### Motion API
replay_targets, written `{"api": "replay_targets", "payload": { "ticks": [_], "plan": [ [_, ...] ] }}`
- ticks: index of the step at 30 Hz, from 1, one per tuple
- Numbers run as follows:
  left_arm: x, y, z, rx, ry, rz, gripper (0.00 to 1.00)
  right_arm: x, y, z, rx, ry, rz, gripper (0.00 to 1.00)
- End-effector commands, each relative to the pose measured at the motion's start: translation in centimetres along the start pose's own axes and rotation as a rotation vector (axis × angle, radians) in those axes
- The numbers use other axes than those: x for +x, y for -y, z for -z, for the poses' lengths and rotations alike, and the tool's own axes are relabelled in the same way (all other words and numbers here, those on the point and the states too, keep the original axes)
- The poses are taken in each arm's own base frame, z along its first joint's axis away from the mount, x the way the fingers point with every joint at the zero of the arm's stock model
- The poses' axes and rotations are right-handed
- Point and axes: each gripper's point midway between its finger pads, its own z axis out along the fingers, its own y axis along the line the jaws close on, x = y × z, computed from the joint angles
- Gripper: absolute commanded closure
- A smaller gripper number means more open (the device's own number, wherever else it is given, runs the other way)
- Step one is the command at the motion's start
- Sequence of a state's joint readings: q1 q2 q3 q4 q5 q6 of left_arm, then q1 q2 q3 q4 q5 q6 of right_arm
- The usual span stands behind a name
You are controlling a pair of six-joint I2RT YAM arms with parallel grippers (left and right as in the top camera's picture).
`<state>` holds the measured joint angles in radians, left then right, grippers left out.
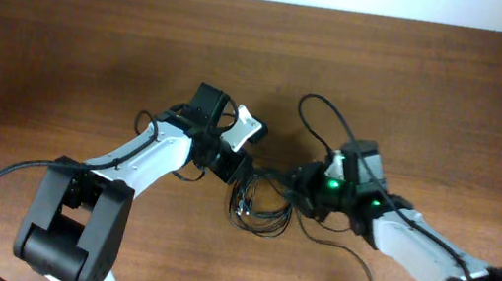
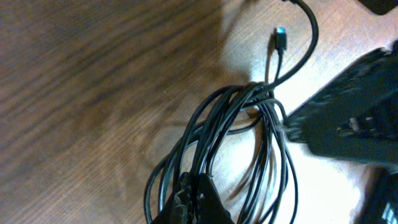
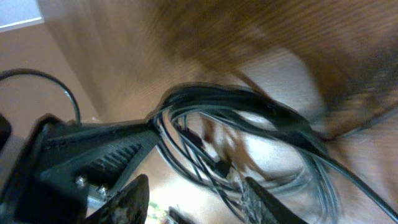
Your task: Untangle cables
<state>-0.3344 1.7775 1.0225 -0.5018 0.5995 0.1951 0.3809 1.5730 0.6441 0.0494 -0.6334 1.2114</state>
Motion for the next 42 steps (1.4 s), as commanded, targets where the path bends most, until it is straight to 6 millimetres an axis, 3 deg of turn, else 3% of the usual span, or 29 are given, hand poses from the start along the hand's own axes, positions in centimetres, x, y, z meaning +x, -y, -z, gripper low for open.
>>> {"api": "replay_targets", "payload": {
  "ticks": [1,4,8,17,21,27,29,30,32,34,36,38,42],
  "plan": [
    [-0.1,1.0,-0.1,0.066,0.012,-0.017,1.0,-1.4,0.2,-1.9,0.034,0.143,-0.091,0.53],
    [-0.4,0.9,-0.1,0.063,0.021,-0.024,1.0,-1.8,0.4,-2.6,0.072,0.261,-0.062,0.63],
    [-0.4,0.9,-0.1,0.064,0.022,-0.024,1.0,-1.9,0.2,-3.0,0.093,0.354,-0.01,0.64],
    [-0.8,0.8,-0.1,0.057,0.035,-0.03,1.0,-0.1,-0.1,-3.8,0.094,0.32,0.043,0.64],
    [-0.8,0.8,-0.1,0.057,0.035,-0.03,1.0,-0.9,0.1,-3.6,0.106,0.367,0.043,0.64],
    [-0.8,0.8,-0.1,0.057,0.035,-0.03,1.0,-1.9,0.8,-6.4,0.075,0.389,0.066,0.65],
    [-0.8,0.8,-0.1,0.056,0.034,-0.03,1.0,-2.1,1.2,-6.8,0.083,0.39,0.076,0.73],
    [-0.7,0.7,-0.1,0.052,0.033,-0.03,1.0,-2.1,1.2,-6.8,0.103,0.386,0.168,0.9],
    [-0.4,-0.8,-0.1,-0.037,0.013,-0.011,1.0,-1.4,1.3,-7.0,0.12,0.339,0.274,0.96],
    [0.3,-3.8,0.2,-0.21,-0.012,0.099,1.0,-0.3,0.2,-6.9,0.078,0.277,0.295,0.96],
    [0.6,-4.4,0.4,-0.252,-0.024,0.128,1.0,0.6,-2.3,-5.8,0.011,0.26,0.36,0.96],
    [0.7,-4.4,0.4,-0.25,-0.028,0.13,1.0,2.0,-6.9,-2.7,-0.107,0.273,0.467,0.96],
    [0.8,-4.3,0.4,-0.247,-0.032,0.132,1.0,3.7,-12.0,3.3,-0.233,0.366,0.608,0.96]
  ]
}}
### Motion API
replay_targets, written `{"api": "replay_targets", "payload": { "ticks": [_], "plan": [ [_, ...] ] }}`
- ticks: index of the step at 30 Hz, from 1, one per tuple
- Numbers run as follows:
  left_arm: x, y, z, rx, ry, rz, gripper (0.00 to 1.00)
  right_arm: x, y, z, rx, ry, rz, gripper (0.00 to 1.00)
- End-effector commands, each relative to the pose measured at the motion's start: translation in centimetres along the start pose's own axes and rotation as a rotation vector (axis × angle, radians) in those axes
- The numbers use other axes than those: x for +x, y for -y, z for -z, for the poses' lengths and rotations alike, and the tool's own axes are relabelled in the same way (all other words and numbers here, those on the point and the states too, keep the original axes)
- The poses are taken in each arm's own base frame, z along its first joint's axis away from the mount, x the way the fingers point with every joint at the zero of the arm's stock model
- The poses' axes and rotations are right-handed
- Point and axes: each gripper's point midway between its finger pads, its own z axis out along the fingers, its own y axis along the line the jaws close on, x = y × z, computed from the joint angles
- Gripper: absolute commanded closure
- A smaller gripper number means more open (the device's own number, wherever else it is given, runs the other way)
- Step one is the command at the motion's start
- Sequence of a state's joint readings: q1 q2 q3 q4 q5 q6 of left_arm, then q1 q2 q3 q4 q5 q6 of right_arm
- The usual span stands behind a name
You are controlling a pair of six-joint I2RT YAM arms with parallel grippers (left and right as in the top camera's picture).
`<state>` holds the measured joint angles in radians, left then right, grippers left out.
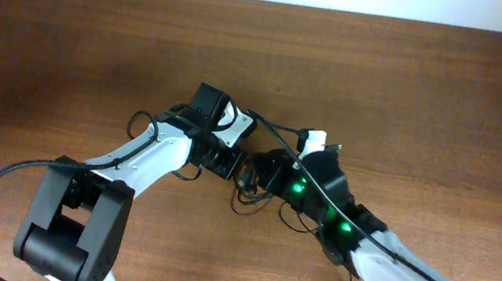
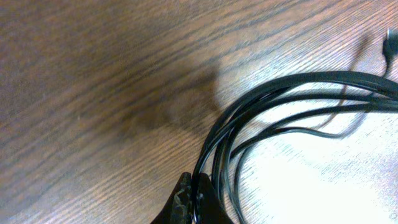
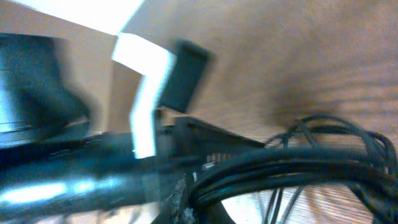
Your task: Untangle cables
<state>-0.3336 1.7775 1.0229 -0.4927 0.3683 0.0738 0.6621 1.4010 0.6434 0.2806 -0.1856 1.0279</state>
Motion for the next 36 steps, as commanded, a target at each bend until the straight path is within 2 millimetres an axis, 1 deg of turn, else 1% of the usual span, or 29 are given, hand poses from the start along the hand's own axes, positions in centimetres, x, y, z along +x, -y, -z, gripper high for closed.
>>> {"api": "replay_targets", "payload": {
  "ticks": [1,3,4,5,6,8,9,10,12,14,15,16,17,18,20,21,23,24,25,26,27,28,29,31,32,33,34,35,36],
  "plan": [
    [0.2,-0.4,-0.2,-0.017,-0.01,0.014,1.0,-2.0,-4.4,3.4,-0.117,0.08,0.108,0.96],
    [0.3,-0.4,-0.2,-0.017,-0.013,0.016,1.0,-3.1,-6.1,5.2,-0.175,0.113,0.115,0.96],
    [0.4,-0.4,-0.2,-0.017,-0.017,0.017,1.0,-3.6,-6.1,6.0,-0.18,0.121,0.11,0.96],
    [0.4,-0.4,-0.2,-0.017,-0.017,0.017,1.0,-4.1,-5.4,6.4,-0.156,0.126,0.098,0.96],
    [0.4,-0.4,-0.2,-0.016,-0.017,0.017,1.0,-4.4,-3.9,6.6,-0.103,0.124,0.075,0.96],
    [0.4,-0.4,-0.2,-0.016,-0.017,0.017,1.0,-4.3,1.1,6.8,0.07,0.081,-0.003,0.96],
    [0.4,-0.4,-0.2,-0.016,-0.017,0.017,1.0,-3.8,4.1,7.1,0.174,0.048,-0.053,0.96],
    [0.4,-0.4,-0.2,-0.016,-0.017,0.017,1.0,-2.8,7.3,7.5,0.287,0.001,-0.112,0.96],
    [0.4,-0.4,-0.2,-0.016,-0.017,0.018,1.0,-1.4,10.2,7.9,0.394,-0.059,-0.152,0.96],
    [0.4,-0.4,-0.2,-0.017,-0.017,0.021,1.0,-0.4,12.0,7.7,0.457,-0.117,-0.122,0.96],
    [0.4,-0.4,-0.2,-0.017,-0.017,0.021,1.0,0.3,13.4,7.4,0.507,-0.145,-0.134,0.96],
    [0.4,-0.4,-0.2,-0.017,-0.017,0.021,1.0,0.6,14.5,7.3,0.547,-0.154,-0.14,0.96],
    [0.4,-0.4,-0.2,-0.017,-0.017,0.021,1.0,1.0,16.2,7.4,0.62,-0.162,-0.146,0.96],
    [0.4,-0.4,-0.2,-0.017,-0.017,0.021,1.0,1.3,17.3,7.5,0.669,-0.169,-0.149,0.95],
    [0.4,-0.4,-0.2,-0.017,-0.017,0.02,0.99,1.7,18.8,8.0,0.718,-0.202,-0.138,0.95],
    [0.4,-0.4,-0.2,-0.017,-0.017,0.02,0.99,1.8,19.3,8.7,0.737,-0.22,-0.154,0.91],
    [0.4,-0.4,-0.2,-0.017,-0.017,0.02,0.98,1.1,20.7,11.2,0.81,-0.272,-0.167,0.85],
    [0.4,-0.4,-0.2,-0.017,-0.017,0.02,0.95,0.9,21.2,12.4,0.836,-0.301,-0.166,0.76],
    [0.4,-0.4,-0.2,-0.016,-0.017,0.021,0.91,0.9,21.3,12.7,0.822,-0.333,-0.134,0.66],
    [0.4,-0.4,-0.2,-0.017,-0.017,0.021,0.91,1.0,21.3,12.7,0.81,-0.357,-0.096,0.6],
    [0.4,-0.4,-0.2,-0.017,-0.017,0.02,0.91,1.1,21.3,12.8,0.803,-0.377,-0.055,0.51],
    [0.4,-0.4,-0.2,-0.017,-0.017,0.02,0.89,1.0,21.3,12.8,0.799,-0.384,-0.036,0.44],
    [0.4,-0.4,-0.2,-0.017,-0.016,0.02,0.83,0.5,20.9,12.6,0.794,-0.376,-0.022,0.37],
    [0.4,-0.4,-0.2,-0.017,-0.016,0.02,0.82,-1.7,18.8,12.7,0.782,-0.355,-0.011,0.32],
    [0.4,-0.4,-0.2,-0.017,-0.016,0.02,0.81,-3.2,17.1,12.9,0.774,-0.344,-0.006,0.29],
    [0.4,-0.4,-0.2,-0.017,-0.016,0.02,0.78,-4.2,15.7,13.2,0.767,-0.339,0.0,0.28],
    [0.4,-0.4,-0.2,-0.017,-0.016,0.02,0.64,-4.7,13.9,13.1,0.724,-0.35,0.003,0.24],
    [0.4,-0.4,-0.2,-0.017,-0.017,0.02,0.41,-4.1,12.6,12.5,0.641,-0.389,0.004,0.23],
    [0.4,-0.4,-0.2,-0.017,-0.016,0.02,0.31,-3.5,12.1,12.2,0.599,-0.422,0.002,0.22]
  ]
}}
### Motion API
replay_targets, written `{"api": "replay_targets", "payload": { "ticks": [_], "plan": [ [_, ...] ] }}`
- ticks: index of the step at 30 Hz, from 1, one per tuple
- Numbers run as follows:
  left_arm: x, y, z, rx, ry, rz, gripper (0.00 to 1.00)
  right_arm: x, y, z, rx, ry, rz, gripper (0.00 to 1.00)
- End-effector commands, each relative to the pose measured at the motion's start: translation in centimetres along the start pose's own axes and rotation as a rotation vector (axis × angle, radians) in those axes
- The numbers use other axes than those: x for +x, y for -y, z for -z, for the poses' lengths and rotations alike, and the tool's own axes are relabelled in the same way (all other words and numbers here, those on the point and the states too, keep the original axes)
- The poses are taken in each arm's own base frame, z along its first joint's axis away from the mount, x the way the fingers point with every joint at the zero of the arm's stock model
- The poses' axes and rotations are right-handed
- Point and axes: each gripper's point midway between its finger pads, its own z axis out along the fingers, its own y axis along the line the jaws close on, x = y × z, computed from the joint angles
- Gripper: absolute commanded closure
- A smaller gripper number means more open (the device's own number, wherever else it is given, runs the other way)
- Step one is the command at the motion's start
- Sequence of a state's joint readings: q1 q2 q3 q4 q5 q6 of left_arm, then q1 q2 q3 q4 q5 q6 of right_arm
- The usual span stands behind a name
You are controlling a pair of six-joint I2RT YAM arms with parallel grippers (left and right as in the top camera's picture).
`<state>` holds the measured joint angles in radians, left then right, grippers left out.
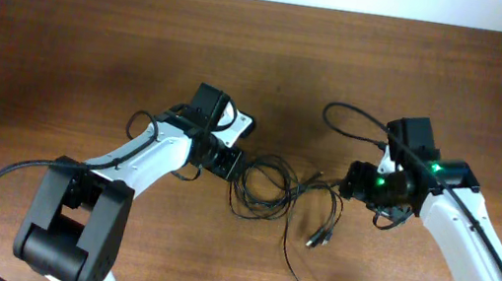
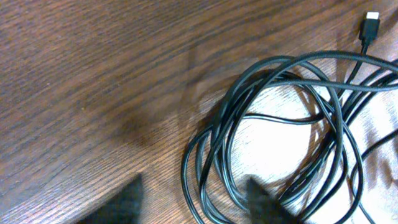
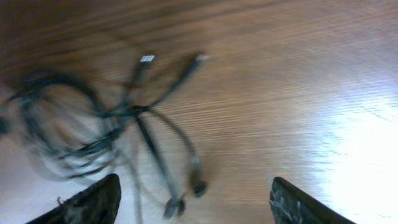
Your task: Untangle cables
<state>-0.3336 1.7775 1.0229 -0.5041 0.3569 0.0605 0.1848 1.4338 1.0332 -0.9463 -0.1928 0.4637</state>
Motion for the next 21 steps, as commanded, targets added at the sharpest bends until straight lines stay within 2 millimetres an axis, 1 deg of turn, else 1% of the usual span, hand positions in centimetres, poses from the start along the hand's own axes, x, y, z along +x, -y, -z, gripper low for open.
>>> {"api": "replay_targets", "payload": {
  "ticks": [1,2,3,4,5,6,7,9,10,12,13,14,15,16,17,19,20,21],
  "plan": [
    [0.1,-0.2,-0.2,-0.006,-0.005,0.003,0.21,1.6,-2.3,0.4,-0.13,-0.075,0.05,0.22],
    [0.1,-0.2,-0.2,-0.006,-0.005,0.003,0.13,2.2,-2.3,0.0,-0.132,-0.094,0.051,0.23],
    [0.1,-0.2,-0.2,-0.006,-0.005,0.003,0.1,2.8,-2.4,-0.5,-0.125,-0.113,0.062,0.22],
    [0.1,-0.1,-0.2,-0.002,-0.005,0.003,0.16,3.4,-2.7,-0.9,-0.124,-0.124,0.085,0.22],
    [0.2,0.4,-0.2,0.026,-0.007,0.004,0.24,3.5,-3.0,-1.3,-0.122,-0.125,0.106,0.21],
    [0.4,0.8,-0.2,0.049,-0.016,0.008,0.25,3.5,-2.8,-1.9,-0.088,-0.122,0.123,0.21],
    [1.2,0.8,-0.2,0.051,-0.046,0.019,0.25,3.7,-2.4,-2.4,-0.049,-0.13,0.13,0.21],
    [3.6,1.8,0.1,0.098,-0.143,0.063,0.22,4.0,-1.3,-3.6,0.004,-0.162,0.121,0.2],
    [4.7,2.1,0.2,0.11,-0.184,0.082,0.2,4.1,-0.8,-4.5,0.035,-0.188,0.114,0.2],
    [5.4,2.0,0.0,0.105,-0.202,0.141,0.18,4.3,-0.4,-5.9,0.055,-0.226,0.105,0.2],
    [5.7,1.9,-0.3,0.103,-0.202,0.167,0.13,4.4,-0.2,-6.7,0.064,-0.243,0.101,0.21],
    [5.8,1.7,-0.7,0.097,-0.191,0.185,0.13,4.4,-0.1,-7.2,0.069,-0.254,0.098,0.21],
    [6.0,1.5,-1.2,0.089,-0.175,0.216,0.16,4.5,0.1,-7.7,0.076,-0.265,0.093,0.22],
    [6.2,1.4,-1.5,0.087,-0.167,0.247,0.29,4.4,0.1,-8.1,0.077,-0.269,0.092,0.22],
    [6.4,1.2,-1.9,0.084,-0.158,0.274,0.38,4.3,0.1,-8.3,0.076,-0.265,0.093,0.22],
    [5.9,0.9,-2.4,0.078,-0.114,0.339,0.39,3.9,-0.2,-8.4,0.066,-0.247,0.097,0.21],
    [5.9,0.2,-2.7,0.015,-0.104,0.381,0.44,3.9,-0.2,-8.4,0.066,-0.247,0.097,0.21],
    [5.7,0.3,-2.8,-0.003,-0.097,0.371,0.59,3.9,-0.1,-8.4,0.067,-0.248,0.097,0.21]
  ]
}}
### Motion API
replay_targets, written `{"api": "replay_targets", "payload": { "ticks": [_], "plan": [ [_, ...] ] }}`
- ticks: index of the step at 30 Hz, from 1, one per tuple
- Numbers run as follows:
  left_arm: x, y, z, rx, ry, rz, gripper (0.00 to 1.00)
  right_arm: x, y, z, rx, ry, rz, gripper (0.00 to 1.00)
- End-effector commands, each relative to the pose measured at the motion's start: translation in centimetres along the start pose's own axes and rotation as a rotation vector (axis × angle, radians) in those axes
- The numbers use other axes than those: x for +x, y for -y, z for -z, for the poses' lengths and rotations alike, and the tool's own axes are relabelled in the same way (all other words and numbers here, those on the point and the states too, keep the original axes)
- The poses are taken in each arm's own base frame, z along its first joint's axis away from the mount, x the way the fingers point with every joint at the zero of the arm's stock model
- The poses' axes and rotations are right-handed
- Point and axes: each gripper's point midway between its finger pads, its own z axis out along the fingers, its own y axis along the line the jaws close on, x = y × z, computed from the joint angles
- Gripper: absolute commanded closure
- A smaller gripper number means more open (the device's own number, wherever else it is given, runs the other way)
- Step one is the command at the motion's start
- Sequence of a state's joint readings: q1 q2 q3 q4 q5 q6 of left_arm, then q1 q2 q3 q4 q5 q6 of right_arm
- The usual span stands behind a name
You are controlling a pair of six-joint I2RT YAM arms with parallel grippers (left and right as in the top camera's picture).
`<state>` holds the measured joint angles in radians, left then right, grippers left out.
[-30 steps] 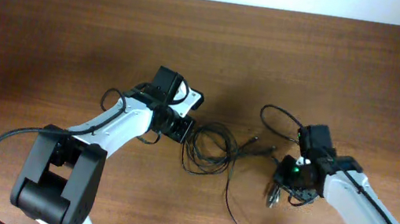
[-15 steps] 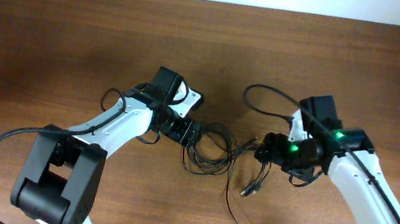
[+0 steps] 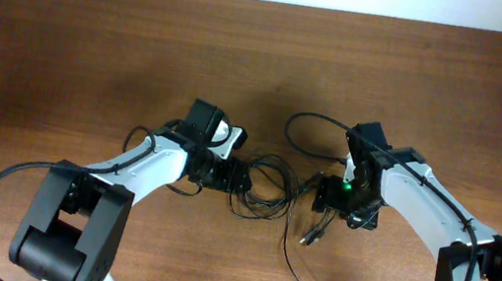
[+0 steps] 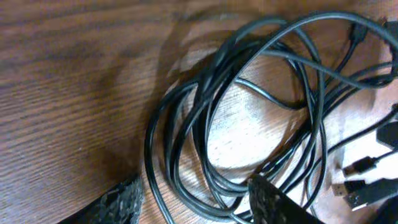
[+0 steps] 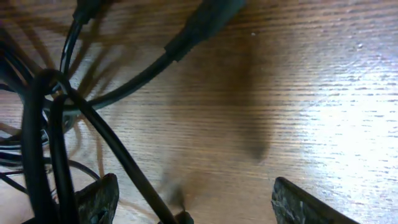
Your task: Untangle cables
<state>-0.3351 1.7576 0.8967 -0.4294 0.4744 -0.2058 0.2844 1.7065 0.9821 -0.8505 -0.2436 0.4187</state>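
Observation:
A tangle of black cables (image 3: 264,187) lies coiled at mid-table, seen close up in the left wrist view as several overlapping loops (image 4: 249,106). My left gripper (image 3: 234,176) sits at the coil's left edge, open, with loops lying between its fingers (image 4: 194,185). My right gripper (image 3: 321,193) is at the coil's right edge, open (image 5: 194,186); one black strand (image 5: 118,155) crosses just inside its left finger. Plug ends (image 3: 316,236) lie in front of it.
One thin strand (image 3: 297,267) trails from the coil toward the front edge. Another loop (image 3: 308,124) arcs behind the right wrist. Small connectors (image 4: 357,168) lie at the coil's right side. Bare brown wood surrounds the tangle.
My right gripper has moved left and nearer, from beside the plug ends to right over the coil's right edge. My left gripper has closed in slightly on the coil. Both stay open.
First my left gripper was shut on the coil, with the right one open against it. Then both were shut on cables, close together. After that both were open, the right one off to the right and a strand stretched forward. Now both straddle the coil's edges.

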Motion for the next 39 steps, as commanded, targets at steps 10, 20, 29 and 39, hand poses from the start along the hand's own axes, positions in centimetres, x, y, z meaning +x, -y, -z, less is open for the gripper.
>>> {"api": "replay_targets", "payload": {
  "ticks": [10,20,29,39],
  "plan": [
    [1.3,-1.0,-1.6,-0.299,-0.015,0.004,1.0,0.9,0.7,-0.9,0.022,-0.029,-0.004,0.17],
    [-9.3,7.9,22.9,-0.587,0.274,-0.323,1.0,-2.0,1.2,-0.7,0.069,0.1,0.015,0.22],
    [-7.9,6.6,22.0,-0.598,0.253,-0.211,1.0,-3.5,2.8,-0.3,0.108,0.16,-0.066,0.17],
    [-2.7,4.5,5.9,-0.32,-0.354,-0.216,0.94,0.2,-6.8,1.6,-0.493,-0.031,0.2,0.06]
  ]
}}
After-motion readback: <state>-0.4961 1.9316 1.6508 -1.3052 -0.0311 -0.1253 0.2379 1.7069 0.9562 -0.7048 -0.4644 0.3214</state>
